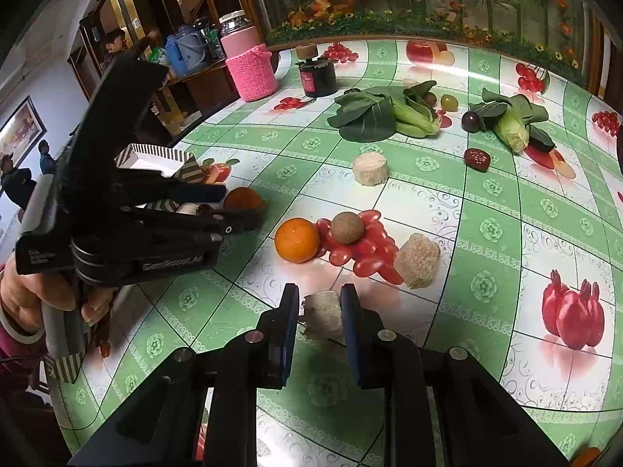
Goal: Organize fruits
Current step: 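Grasp a beige cube with the right gripper while the left grasps a mandarin, then carry the beige cube and mandarin toward the tray with both grippers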
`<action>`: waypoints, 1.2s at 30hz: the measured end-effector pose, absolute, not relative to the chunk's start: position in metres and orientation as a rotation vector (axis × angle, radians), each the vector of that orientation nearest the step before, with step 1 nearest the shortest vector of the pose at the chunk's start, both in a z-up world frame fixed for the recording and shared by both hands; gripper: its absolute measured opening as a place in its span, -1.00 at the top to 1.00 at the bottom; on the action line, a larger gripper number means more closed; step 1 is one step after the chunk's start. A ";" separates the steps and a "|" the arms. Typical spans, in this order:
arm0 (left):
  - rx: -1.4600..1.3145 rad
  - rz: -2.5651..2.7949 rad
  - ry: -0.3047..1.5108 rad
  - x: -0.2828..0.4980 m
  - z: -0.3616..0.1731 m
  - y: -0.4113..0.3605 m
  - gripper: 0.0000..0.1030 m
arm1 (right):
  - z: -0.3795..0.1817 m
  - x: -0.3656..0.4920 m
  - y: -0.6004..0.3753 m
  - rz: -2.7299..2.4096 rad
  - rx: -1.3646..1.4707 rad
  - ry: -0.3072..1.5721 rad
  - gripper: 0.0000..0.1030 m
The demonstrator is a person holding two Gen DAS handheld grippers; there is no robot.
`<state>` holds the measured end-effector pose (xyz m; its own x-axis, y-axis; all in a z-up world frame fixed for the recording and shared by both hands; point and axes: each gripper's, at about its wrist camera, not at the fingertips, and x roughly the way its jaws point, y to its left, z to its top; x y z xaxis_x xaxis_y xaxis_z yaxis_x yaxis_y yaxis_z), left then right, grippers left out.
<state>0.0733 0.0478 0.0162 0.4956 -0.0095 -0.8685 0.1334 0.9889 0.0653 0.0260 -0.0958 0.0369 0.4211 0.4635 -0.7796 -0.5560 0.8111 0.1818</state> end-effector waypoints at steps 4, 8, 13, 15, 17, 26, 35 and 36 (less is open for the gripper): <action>0.109 -0.082 1.032 0.067 0.019 0.051 0.45 | 0.039 0.022 -0.094 0.646 -0.105 0.937 0.56; 0.089 -0.079 1.005 0.052 0.030 0.055 0.45 | 0.046 0.016 -0.093 0.648 -0.088 0.924 0.56; 0.082 -0.056 0.962 0.032 0.046 0.059 0.45 | 0.055 0.007 -0.084 0.661 -0.075 0.901 0.56; 0.084 -0.044 0.944 0.024 0.051 0.060 0.45 | 0.057 0.003 -0.080 0.667 -0.073 0.895 0.56; 0.099 -0.025 0.924 0.013 0.055 0.060 0.45 | 0.060 -0.002 -0.075 0.674 -0.069 0.891 0.56; 0.094 0.023 0.870 -0.016 0.066 0.072 0.45 | 0.067 -0.023 -0.056 0.689 -0.075 0.869 0.56; 0.068 0.085 0.826 -0.043 0.077 0.101 0.45 | 0.078 -0.041 -0.026 0.738 -0.112 0.842 0.57; 0.060 0.089 0.826 -0.046 0.078 0.104 0.45 | 0.079 -0.042 -0.024 0.743 -0.116 0.840 0.57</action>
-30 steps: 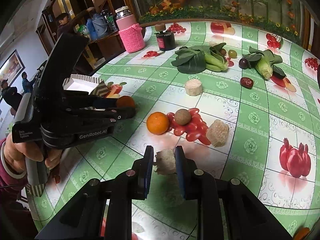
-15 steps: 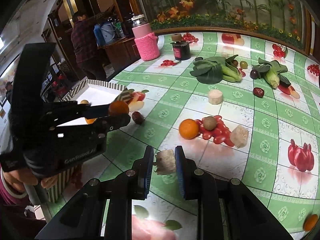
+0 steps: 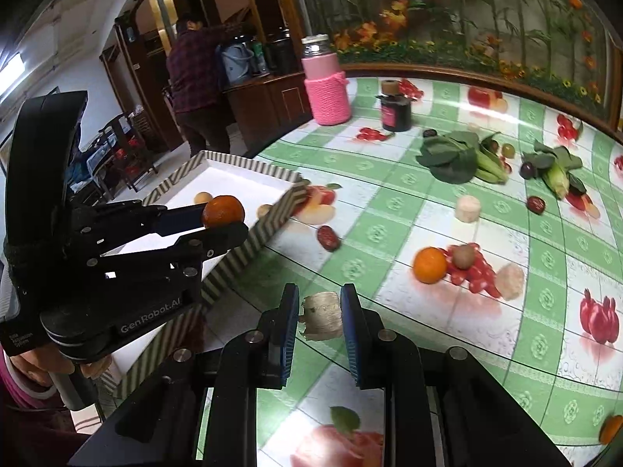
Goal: Organize fruits
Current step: 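Carry the beige cube and mandarin toward the tray with both grippers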
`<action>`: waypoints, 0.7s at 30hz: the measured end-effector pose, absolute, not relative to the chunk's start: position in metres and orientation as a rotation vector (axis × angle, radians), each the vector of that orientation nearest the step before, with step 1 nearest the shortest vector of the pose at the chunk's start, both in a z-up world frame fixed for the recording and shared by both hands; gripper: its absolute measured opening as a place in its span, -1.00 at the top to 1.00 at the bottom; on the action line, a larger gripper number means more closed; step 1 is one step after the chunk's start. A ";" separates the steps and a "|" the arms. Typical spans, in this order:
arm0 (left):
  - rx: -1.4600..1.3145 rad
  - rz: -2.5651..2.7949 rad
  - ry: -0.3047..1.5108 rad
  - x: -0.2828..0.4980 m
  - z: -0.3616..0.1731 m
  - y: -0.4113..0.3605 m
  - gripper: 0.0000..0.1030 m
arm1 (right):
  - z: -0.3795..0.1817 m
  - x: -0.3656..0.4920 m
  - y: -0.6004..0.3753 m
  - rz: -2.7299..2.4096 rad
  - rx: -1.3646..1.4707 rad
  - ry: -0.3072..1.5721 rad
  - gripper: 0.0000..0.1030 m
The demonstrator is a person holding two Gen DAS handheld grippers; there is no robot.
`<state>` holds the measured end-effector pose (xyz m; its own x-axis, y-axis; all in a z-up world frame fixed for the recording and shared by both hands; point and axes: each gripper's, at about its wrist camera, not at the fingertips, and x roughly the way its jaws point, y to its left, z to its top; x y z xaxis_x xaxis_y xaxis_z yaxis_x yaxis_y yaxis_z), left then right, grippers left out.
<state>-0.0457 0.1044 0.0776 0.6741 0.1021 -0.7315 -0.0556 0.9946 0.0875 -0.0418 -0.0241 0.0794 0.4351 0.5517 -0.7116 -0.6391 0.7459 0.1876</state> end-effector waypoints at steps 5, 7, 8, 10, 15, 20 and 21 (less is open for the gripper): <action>0.009 0.109 0.826 -0.057 0.079 0.126 0.45 | 0.084 -0.051 -0.008 0.768 -0.145 0.830 0.57; -0.007 0.123 0.824 -0.062 0.080 0.136 0.45 | 0.085 -0.053 -0.002 0.777 -0.158 0.827 0.57; -0.013 0.126 0.824 -0.063 0.080 0.139 0.45 | 0.086 -0.055 0.000 0.781 -0.161 0.826 0.57; -0.028 0.138 0.824 -0.067 0.080 0.148 0.45 | 0.087 -0.056 0.000 0.778 -0.170 0.819 0.57; -0.054 0.150 0.819 -0.073 0.079 0.162 0.45 | 0.085 -0.051 -0.016 0.737 -0.169 0.829 0.57; -0.077 0.169 0.821 -0.077 0.076 0.176 0.45 | 0.087 -0.054 -0.015 0.729 -0.199 0.820 0.57; -0.078 0.172 0.821 -0.079 0.076 0.178 0.45 | 0.088 -0.055 -0.012 0.735 -0.206 0.812 0.57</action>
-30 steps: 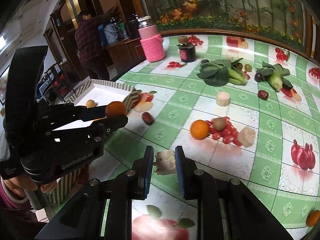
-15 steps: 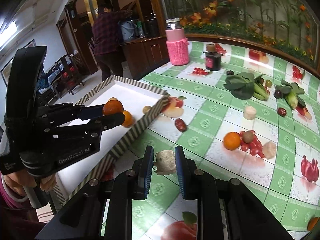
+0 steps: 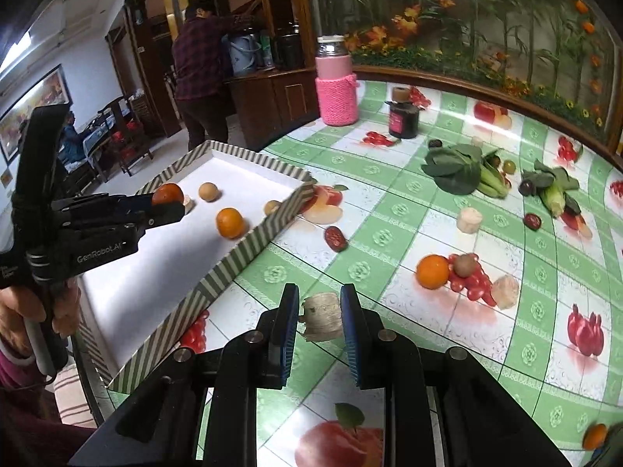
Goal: Organize fruits
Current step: 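Carry the beige cube and mandarin toward the tray with both grippers, then open both grippers over the tray to drop the mandarin and beige cube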
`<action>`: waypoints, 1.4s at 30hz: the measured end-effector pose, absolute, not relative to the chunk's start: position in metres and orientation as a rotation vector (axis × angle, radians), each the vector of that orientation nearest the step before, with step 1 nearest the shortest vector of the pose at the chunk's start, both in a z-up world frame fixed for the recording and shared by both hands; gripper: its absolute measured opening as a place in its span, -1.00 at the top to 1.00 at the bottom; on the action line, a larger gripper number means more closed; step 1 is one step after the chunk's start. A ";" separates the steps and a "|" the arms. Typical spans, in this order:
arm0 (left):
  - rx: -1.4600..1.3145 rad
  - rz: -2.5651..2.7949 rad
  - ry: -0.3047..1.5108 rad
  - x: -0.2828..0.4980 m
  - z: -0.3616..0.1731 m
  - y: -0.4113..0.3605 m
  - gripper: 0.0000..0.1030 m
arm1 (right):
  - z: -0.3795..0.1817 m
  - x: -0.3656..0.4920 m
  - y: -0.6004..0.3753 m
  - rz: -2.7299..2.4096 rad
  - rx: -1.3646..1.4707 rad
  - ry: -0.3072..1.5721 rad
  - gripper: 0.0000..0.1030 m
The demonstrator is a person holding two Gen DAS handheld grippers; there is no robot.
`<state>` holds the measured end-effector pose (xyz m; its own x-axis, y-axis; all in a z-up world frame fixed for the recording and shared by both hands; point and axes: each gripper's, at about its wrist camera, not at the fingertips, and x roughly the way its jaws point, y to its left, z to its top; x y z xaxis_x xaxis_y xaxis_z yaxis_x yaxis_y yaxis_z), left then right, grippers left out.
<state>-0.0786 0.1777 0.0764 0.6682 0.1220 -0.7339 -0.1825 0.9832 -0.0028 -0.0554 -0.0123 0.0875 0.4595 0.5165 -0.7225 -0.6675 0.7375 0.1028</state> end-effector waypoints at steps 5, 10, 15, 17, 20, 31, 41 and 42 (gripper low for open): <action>-0.087 0.193 0.823 -0.084 0.075 0.191 0.45 | 0.092 -0.068 0.007 0.780 -0.254 0.780 0.57; -0.102 0.213 0.826 -0.087 0.074 0.205 0.45 | 0.096 -0.072 0.034 0.837 -0.290 0.772 0.57; -0.124 0.236 0.851 -0.087 0.067 0.221 0.45 | 0.094 -0.069 0.061 0.897 -0.289 0.784 0.57; -0.126 0.244 0.857 -0.087 0.065 0.226 0.45 | 0.091 -0.067 0.073 0.914 -0.296 0.793 0.57; -0.133 0.252 0.872 -0.087 0.060 0.234 0.45 | 0.085 -0.066 0.089 0.946 -0.299 0.810 0.57; -0.146 0.254 0.957 -0.058 0.038 0.245 0.44 | 0.054 -0.055 0.138 1.005 -0.354 0.877 0.57; -0.128 0.286 0.973 -0.049 0.032 0.245 0.44 | 0.036 -0.040 0.153 1.002 -0.356 0.908 0.54; -0.126 0.290 0.971 -0.049 0.032 0.244 0.44 | 0.035 -0.041 0.154 1.007 -0.355 0.911 0.49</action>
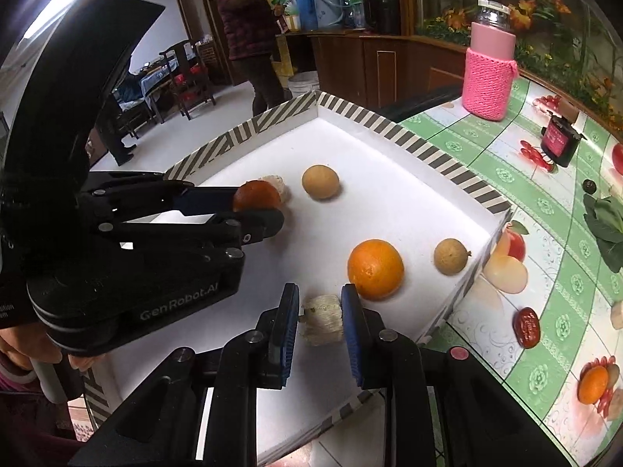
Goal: Organize fruits
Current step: 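Open both grippers over the tray to drop the mandarin and beige cube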
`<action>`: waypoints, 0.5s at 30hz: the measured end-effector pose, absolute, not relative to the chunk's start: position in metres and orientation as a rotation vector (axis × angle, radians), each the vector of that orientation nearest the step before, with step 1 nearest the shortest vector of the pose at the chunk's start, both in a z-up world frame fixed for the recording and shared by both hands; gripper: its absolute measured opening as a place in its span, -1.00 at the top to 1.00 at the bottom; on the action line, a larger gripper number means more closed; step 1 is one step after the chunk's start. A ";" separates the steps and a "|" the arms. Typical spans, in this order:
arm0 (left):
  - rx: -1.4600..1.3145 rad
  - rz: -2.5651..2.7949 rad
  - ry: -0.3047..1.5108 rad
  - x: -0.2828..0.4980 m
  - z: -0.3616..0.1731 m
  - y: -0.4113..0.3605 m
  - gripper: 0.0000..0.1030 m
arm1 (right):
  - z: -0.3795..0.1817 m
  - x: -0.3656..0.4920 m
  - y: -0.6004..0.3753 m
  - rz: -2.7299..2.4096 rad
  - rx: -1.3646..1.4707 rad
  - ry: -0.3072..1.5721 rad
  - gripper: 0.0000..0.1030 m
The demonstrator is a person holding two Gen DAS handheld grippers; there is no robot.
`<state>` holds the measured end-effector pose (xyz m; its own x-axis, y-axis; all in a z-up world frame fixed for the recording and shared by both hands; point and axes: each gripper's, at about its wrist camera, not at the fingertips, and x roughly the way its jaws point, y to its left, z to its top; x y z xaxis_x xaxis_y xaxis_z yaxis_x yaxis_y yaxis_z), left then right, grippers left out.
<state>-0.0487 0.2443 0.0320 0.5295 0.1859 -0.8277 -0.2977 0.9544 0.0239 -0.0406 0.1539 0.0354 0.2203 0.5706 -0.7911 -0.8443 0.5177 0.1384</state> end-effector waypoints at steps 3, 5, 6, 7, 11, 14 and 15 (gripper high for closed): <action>-0.125 0.296 0.979 -0.047 0.030 0.244 0.41 | 0.032 -0.045 0.157 1.000 -0.377 0.907 0.46; -0.138 0.299 0.981 -0.048 0.029 0.245 0.09 | 0.031 -0.047 0.155 0.995 -0.382 0.910 0.43; -0.146 0.301 0.975 -0.049 0.031 0.247 -0.01 | 0.031 -0.047 0.153 0.994 -0.375 0.911 0.38; -0.153 0.303 0.967 -0.050 0.032 0.248 -0.17 | 0.033 -0.048 0.150 0.992 -0.367 0.909 0.30; -0.154 0.322 0.939 -0.056 0.039 0.247 -0.43 | 0.050 -0.051 0.130 0.982 -0.313 0.873 -0.01; -0.172 0.314 0.926 -0.062 0.044 0.243 -0.47 | 0.065 -0.052 0.110 0.958 -0.273 0.842 -0.21; -0.177 0.309 0.921 -0.064 0.046 0.241 -0.47 | 0.069 -0.053 0.104 0.954 -0.262 0.835 -0.32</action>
<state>-0.0637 0.2410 0.0461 0.5653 0.1856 -0.8037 -0.3360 0.9417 -0.0189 -0.0526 0.1037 0.0691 0.3027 0.6140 -0.7289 -0.8038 0.5755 0.1509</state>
